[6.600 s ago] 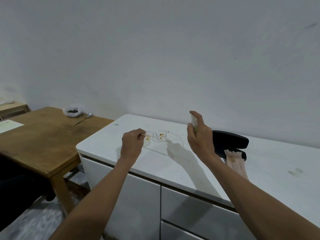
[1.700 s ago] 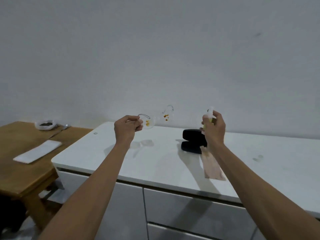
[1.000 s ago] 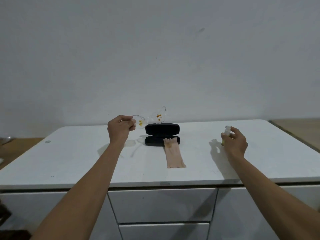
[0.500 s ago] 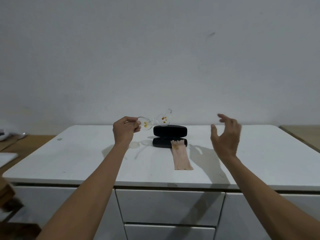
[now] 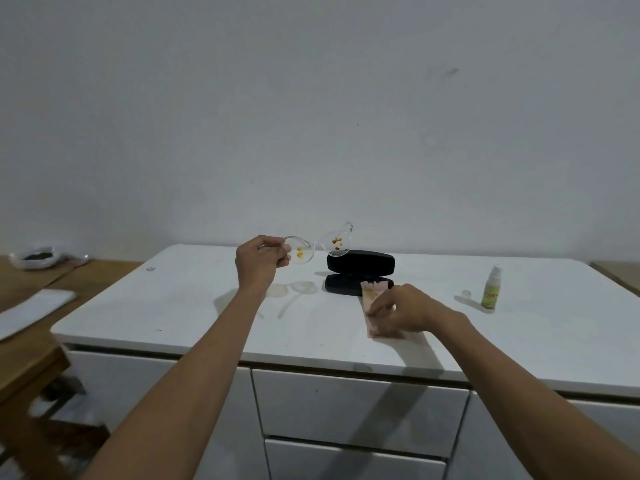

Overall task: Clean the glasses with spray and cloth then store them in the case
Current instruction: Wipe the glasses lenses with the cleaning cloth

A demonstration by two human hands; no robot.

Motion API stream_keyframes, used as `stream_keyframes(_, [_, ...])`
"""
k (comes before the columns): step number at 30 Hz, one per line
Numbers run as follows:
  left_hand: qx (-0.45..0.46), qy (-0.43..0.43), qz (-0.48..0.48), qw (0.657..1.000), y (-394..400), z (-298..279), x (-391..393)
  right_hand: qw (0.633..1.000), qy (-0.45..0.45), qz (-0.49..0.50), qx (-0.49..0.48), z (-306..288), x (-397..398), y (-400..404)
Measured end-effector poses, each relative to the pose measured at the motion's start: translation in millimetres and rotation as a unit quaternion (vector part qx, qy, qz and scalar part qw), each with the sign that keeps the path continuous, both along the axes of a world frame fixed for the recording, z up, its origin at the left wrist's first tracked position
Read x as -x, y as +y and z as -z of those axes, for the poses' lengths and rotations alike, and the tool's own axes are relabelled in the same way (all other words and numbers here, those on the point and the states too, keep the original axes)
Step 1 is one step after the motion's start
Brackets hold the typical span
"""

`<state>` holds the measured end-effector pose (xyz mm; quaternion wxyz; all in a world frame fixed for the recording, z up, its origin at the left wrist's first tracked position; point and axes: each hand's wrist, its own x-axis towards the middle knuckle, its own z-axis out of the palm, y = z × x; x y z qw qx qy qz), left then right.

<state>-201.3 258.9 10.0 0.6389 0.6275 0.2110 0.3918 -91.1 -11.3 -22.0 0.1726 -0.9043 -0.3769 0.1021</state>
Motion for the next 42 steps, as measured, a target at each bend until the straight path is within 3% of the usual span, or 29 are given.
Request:
stream_keyframes(5, [0.005, -0.002, -0.003, 1.0, -2.3, 1.2, 1.9, 1.0, -0.005, 0.002, -0.026, 2.7, 1.6, 0.3])
stream_keyframes(10, [0.004, -0.005, -0.007, 1.0, -5.1, 1.4, 3.9, 0.988, -0.122, -0.004, -0.09, 19.1, 9.5, 6.0])
stream_keyframes(13, [0.003, -0.007, -0.012, 1.0, -4.7, -1.2, 6.9, 0.981, -0.033, 0.057, -0.183, 21.6, 12.7, 12.7])
stream_keyframes(14, [0.002, -0.009, -0.015, 1.0, -3.8, -2.6, 8.0, 0.965, 0.038, 0.098, -0.241, 20.4, 13.3, 16.2])
stream_keyframes(16, [-0.001, -0.012, -0.021, 1.0, -1.5, -4.7, 10.3, 0.899, 0.171, 0.158, -0.372, 15.1, 15.0, 23.1])
stream_keyframes(18, [-0.008, -0.016, -0.025, 1.0, 0.2, -6.6, 13.4, 0.832, 0.276, 0.143, -0.459, 3.9, 22.0, 32.0])
stream_keyframes(21, [-0.018, -0.022, -0.023, 0.999, 2.7, -7.9, 18.2, 0.756, 0.339, 0.148, -0.54, -18.8, 36.3, 46.5])
stream_keyframes(23, [-0.026, -0.023, -0.02, 0.999, 3.9, -7.8, 21.6, 0.715, 0.334, 0.168, -0.591, -28.2, 41.5, 59.0])
stream_keyframes(26, [-0.033, -0.022, -0.014, 0.999, 5.1, -6.6, 26.2, 0.697, 0.31, 0.166, -0.624, -33.2, 46.1, 79.1])
stream_keyframes(31, [-0.032, -0.017, 0.006, 0.999, 4.9, -7.6, 31.0, 0.735, 0.207, 0.157, -0.626, -27.9, 53.0, 104.5])
stream_keyframes(33, [-0.031, -0.016, 0.013, 0.999, 4.8, -9.5, 32.8, 0.734, 0.18, 0.17, -0.632, -26.8, 55.2, 111.0])
stream_keyframes(37, [-0.033, -0.03, 0.027, 0.999, 1.7, -15.2, 34.5, 0.694, 0.184, 0.196, -0.668, -29.2, 56.0, 121.8])
stream_keyframes(42, [-0.04, -0.043, 0.027, 0.998, -3.3, -17.8, 32.0, 0.61, 0.24, 0.233, -0.718, -35.1, 52.3, 135.8])
